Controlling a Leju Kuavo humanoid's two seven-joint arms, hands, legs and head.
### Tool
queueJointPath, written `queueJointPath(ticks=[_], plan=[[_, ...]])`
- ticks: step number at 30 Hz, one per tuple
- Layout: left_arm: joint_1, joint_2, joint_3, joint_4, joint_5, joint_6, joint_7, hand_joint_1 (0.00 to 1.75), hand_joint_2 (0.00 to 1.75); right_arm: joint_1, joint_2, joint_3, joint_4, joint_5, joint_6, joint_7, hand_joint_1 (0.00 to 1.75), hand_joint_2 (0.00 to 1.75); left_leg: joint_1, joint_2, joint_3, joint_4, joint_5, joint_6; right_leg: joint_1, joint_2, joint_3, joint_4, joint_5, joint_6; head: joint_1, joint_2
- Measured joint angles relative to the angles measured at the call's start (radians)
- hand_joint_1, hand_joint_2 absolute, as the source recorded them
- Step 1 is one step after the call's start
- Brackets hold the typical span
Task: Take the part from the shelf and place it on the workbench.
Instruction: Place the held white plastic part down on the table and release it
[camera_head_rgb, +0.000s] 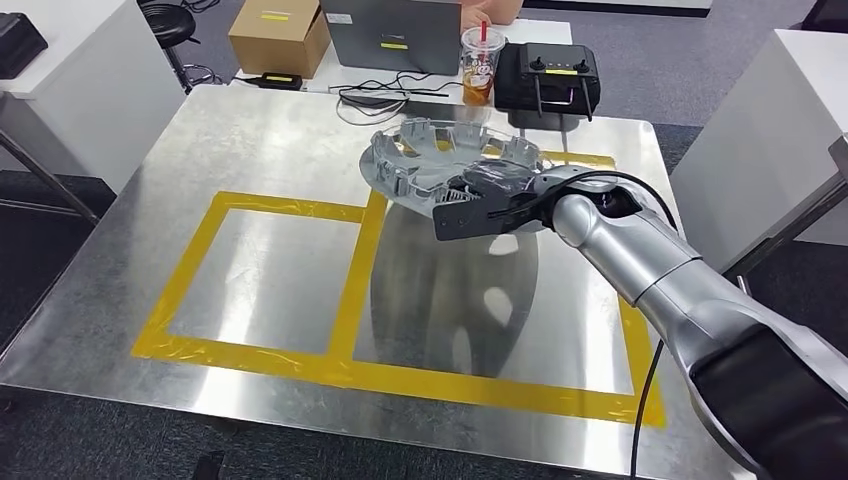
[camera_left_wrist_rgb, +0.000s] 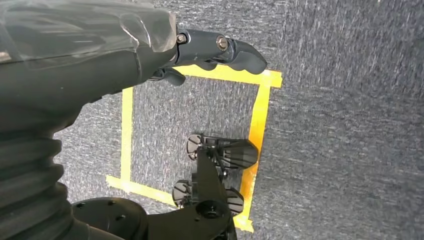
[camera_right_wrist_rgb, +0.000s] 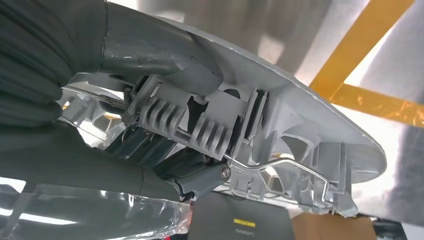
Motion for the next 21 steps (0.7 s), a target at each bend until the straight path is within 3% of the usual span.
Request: queueJointPath(ticks=[1, 3, 5, 8, 10, 11, 13, 15, 16, 17, 19, 21], plan=[[-0.001, -0.001, 0.000, 0.000, 0.000, 0.003, -0.003, 0.00, 1.75, 0.000, 0.003, 0.006, 0.002, -0.003, 0.001, -0.001, 1.75, 1.75, 0.001, -0.001, 0.000, 0.002, -0.001, -0.001, -0.002, -0.001, 0.010, -0.023, 0.016, 0.010, 0.000, 0.000], [-0.002, -0.004, 0.000, 0.000, 0.000, 0.012, -0.010, 0.00, 1.75, 0.000, 0.010, 0.016, 0.003, -0.014, 0.005, -0.003, 1.75, 1.75, 0.003, -0.002, -0.001, 0.010, -0.006, -0.008, -0.006, -0.008, 0.073, -0.159, 0.070, 0.028, 0.001, 0.000], [-0.005, -0.005, 0.000, 0.000, 0.001, 0.021, -0.016, 0.00, 1.75, 0.002, 0.021, 0.022, -0.001, -0.035, 0.016, -0.007, 1.75, 1.75, 0.000, -0.001, -0.007, 0.021, -0.013, -0.019, -0.007, -0.011, 0.124, -0.261, 0.105, 0.024, 0.002, 0.000], [-0.011, -0.006, 0.000, 0.000, 0.012, 0.028, -0.018, 0.00, 1.75, 0.016, 0.043, 0.035, -0.020, -0.076, 0.048, -0.008, 1.75, 1.75, -0.001, 0.002, -0.011, 0.027, -0.015, -0.032, -0.004, -0.004, 0.133, -0.276, 0.111, 0.005, 0.002, 0.000], [-0.016, -0.007, 0.000, 0.000, 0.018, 0.029, -0.016, 0.00, 1.75, 0.025, 0.059, 0.048, -0.040, -0.099, 0.081, 0.008, 1.75, 1.75, 0.003, 0.001, -0.023, 0.051, -0.034, -0.043, -0.009, -0.002, 0.137, -0.279, 0.112, -0.005, 0.000, 0.000], [-0.019, -0.008, 0.000, 0.000, 0.019, 0.030, -0.015, 0.00, 1.75, 0.028, 0.068, 0.056, -0.049, -0.105, 0.097, 0.021, 1.75, 1.75, 0.006, 0.000, -0.041, 0.091, -0.057, -0.050, -0.012, -0.002, 0.139, -0.280, 0.112, -0.010, -0.001, 0.000], [-0.023, -0.009, 0.000, 0.000, 0.019, 0.032, -0.013, 0.00, 1.75, 0.031, 0.085, 0.074, -0.062, -0.109, 0.125, 0.046, 1.75, 1.75, 0.010, 0.000, -0.104, 0.225, -0.117, -0.060, -0.011, 0.000, 0.141, -0.280, 0.112, -0.017, -0.005, 0.000], [-0.023, -0.008, 0.000, 0.000, 0.020, 0.034, -0.012, 0.00, 1.75, 0.033, 0.096, 0.098, -0.066, -0.100, 0.146, 0.074, 1.75, 1.75, 0.013, 0.000, -0.152, 0.318, -0.141, -0.063, -0.011, 0.000, 0.141, -0.280, 0.112, -0.019, -0.005, 0.000], [-0.023, -0.008, 0.000, 0.000, 0.020, 0.036, -0.012, 0.00, 1.75, 0.033, 0.100, 0.111, -0.066, -0.094, 0.155, 0.086, 1.75, 1.75, 0.013, 0.000, -0.150, 0.309, -0.126, -0.063, -0.011, 0.001, 0.142, -0.280, 0.112, -0.019, -0.005, 0.000], [-0.023, -0.007, 0.000, 0.000, 0.021, 0.038, -0.011, 0.00, 1.75, 0.033, 0.104, 0.124, -0.066, -0.089, 0.160, 0.096, 1.75, 1.75, 0.013, 0.000, -0.125, 0.258, -0.095, -0.060, -0.011, 0.002, 0.143, -0.280, 0.112, -0.019, -0.005, 0.000], [-0.024, -0.005, 0.000, 0.000, 0.021, 0.042, -0.011, 0.00, 1.75, 0.028, 0.110, 0.144, -0.066, -0.087, 0.162, 0.106, 1.75, 1.75, 0.011, -0.001, -0.049, 0.112, -0.038, -0.054, -0.009, 0.004, 0.143, -0.280, 0.112, -0.017, -0.005, 0.000], [-0.024, -0.002, 0.000, 0.000, 0.021, 0.044, -0.011, 0.00, 1.75, 0.021, 0.112, 0.156, -0.065, -0.091, 0.160, 0.110, 1.75, 1.75, 0.006, -0.003, -0.005, 0.035, -0.022, -0.047, -0.005, 0.004, 0.141, -0.280, 0.113, -0.012, -0.004, 0.000]])
